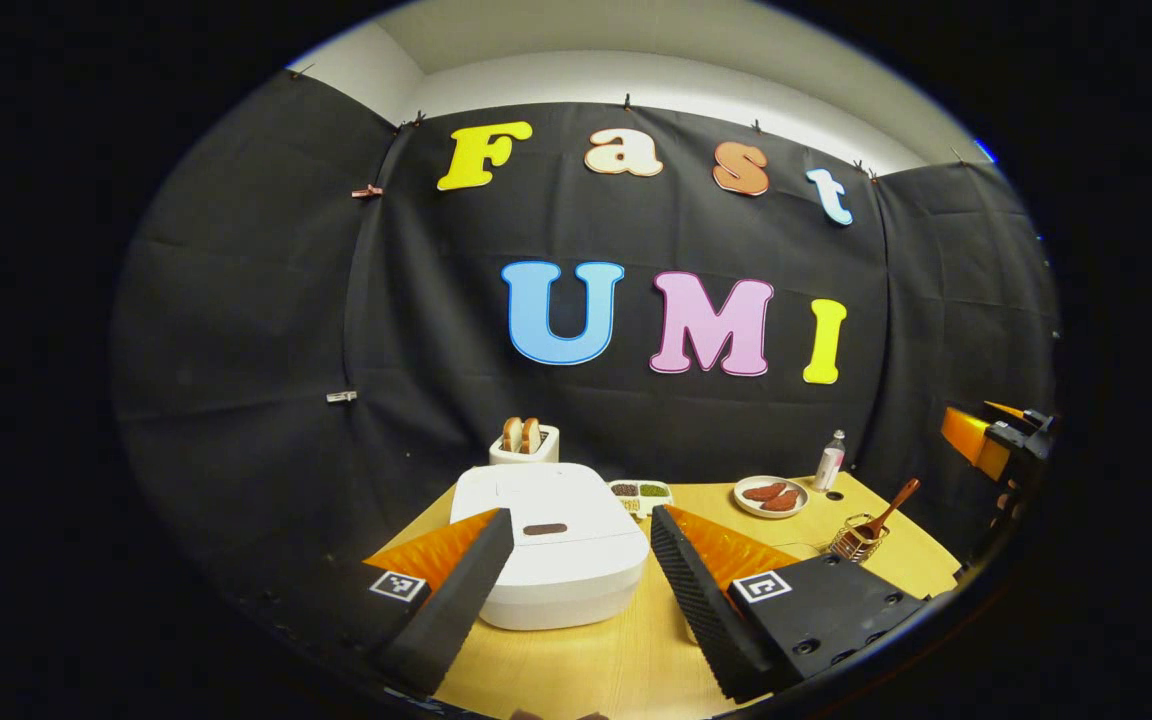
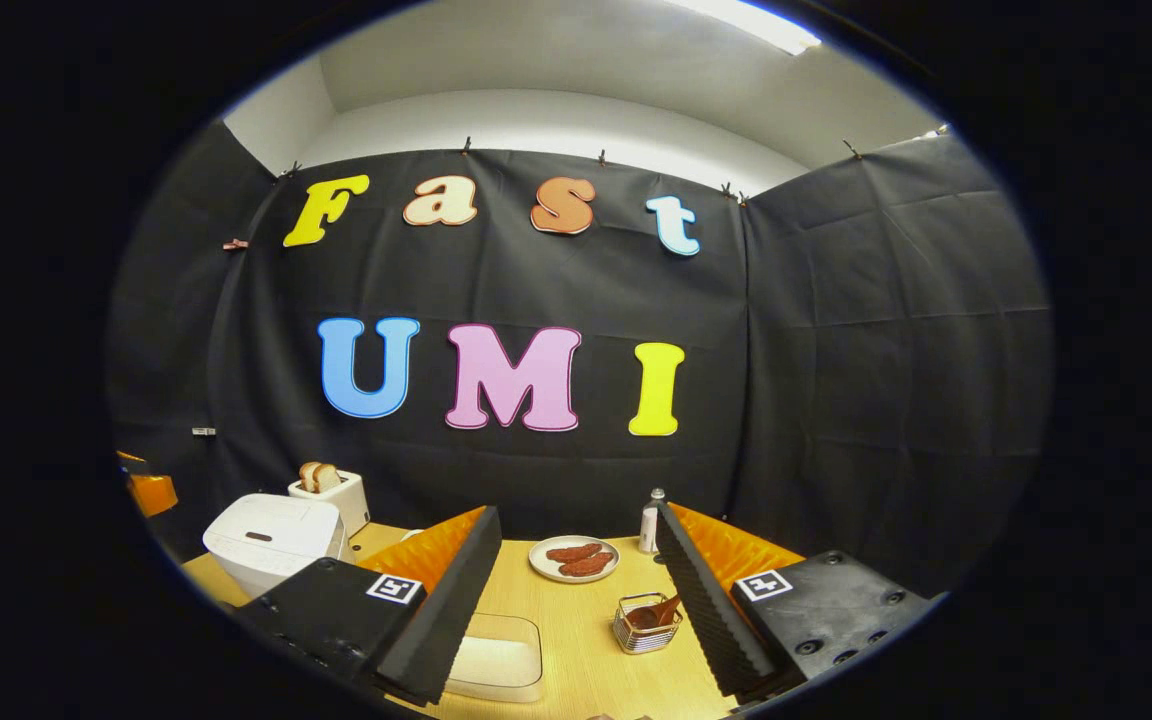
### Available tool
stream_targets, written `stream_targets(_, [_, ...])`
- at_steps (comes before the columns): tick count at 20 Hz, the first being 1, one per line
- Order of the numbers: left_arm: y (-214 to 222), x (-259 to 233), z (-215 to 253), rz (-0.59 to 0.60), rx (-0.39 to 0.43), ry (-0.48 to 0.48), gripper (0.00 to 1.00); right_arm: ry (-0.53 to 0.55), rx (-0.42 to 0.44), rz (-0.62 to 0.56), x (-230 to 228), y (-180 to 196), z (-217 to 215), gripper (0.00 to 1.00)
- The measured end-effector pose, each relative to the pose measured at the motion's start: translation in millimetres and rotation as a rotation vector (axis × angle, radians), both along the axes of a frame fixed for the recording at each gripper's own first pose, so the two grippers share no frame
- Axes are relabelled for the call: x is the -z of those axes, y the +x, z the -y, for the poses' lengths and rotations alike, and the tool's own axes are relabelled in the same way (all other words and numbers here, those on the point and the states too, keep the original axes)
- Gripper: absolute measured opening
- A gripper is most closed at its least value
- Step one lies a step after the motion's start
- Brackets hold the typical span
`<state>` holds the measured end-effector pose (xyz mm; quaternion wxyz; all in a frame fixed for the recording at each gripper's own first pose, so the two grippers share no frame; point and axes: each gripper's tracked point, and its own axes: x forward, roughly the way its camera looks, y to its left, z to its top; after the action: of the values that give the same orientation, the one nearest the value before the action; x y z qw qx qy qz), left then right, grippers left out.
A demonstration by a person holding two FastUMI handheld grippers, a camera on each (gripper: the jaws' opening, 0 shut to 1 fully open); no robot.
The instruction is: Close the left gripper, press the button to open the rice cooker; take a wooden spoon from the chopstick holder with the right hand, scoop a spoonful of rice and pour it into the rice cooker, then put the wooden spoon back into the chopstick holder.
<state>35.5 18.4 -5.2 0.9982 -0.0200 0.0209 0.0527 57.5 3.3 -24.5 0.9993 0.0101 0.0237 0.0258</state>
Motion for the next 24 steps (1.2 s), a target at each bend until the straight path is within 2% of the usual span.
stream_targets(4, [22,-9,-18,0.008,-0.02,-0.077,0.95,0.0,-0.003,0.005,-1,7,1,0.98])
stream_targets(8, [55,-17,-46,-0.003,-0.056,-0.055,0.93,-0.018,0.001,-0.004,2,9,7,0.98])
stream_targets(10, [75,-20,-59,-0.012,-0.062,-0.029,0.78,-0.022,0.002,-0.021,9,14,13,0.98])
stream_targets(11, [86,-19,-64,-0.025,-0.064,-0.027,0.68,-0.021,0.003,-0.031,14,15,15,0.98])
stream_targets(16, [135,9,-70,-0.125,-0.02,-0.061,0.44,-0.032,0.024,-0.069,32,18,34,0.98])
stream_targets(17, [144,14,-68,-0.141,-0.005,-0.066,0.33,-0.035,0.028,-0.079,35,18,38,0.98])
stream_targets(19, [162,30,-59,-0.188,0.063,-0.088,0.22,-0.041,0.035,-0.094,40,20,45,0.98])
stream_targets(22, [181,55,-60,-0.26,0.092,-0.081,0.14,-0.03,0.036,-0.107,47,23,53,0.98])
stream_targets(23, [186,64,-58,-0.283,0.108,-0.093,0.09,-0.018,0.04,-0.109,47,22,56,0.98])
stream_targets(24, [189,73,-54,-0.31,0.129,-0.117,0.08,-0.011,0.045,-0.112,49,23,60,0.98])
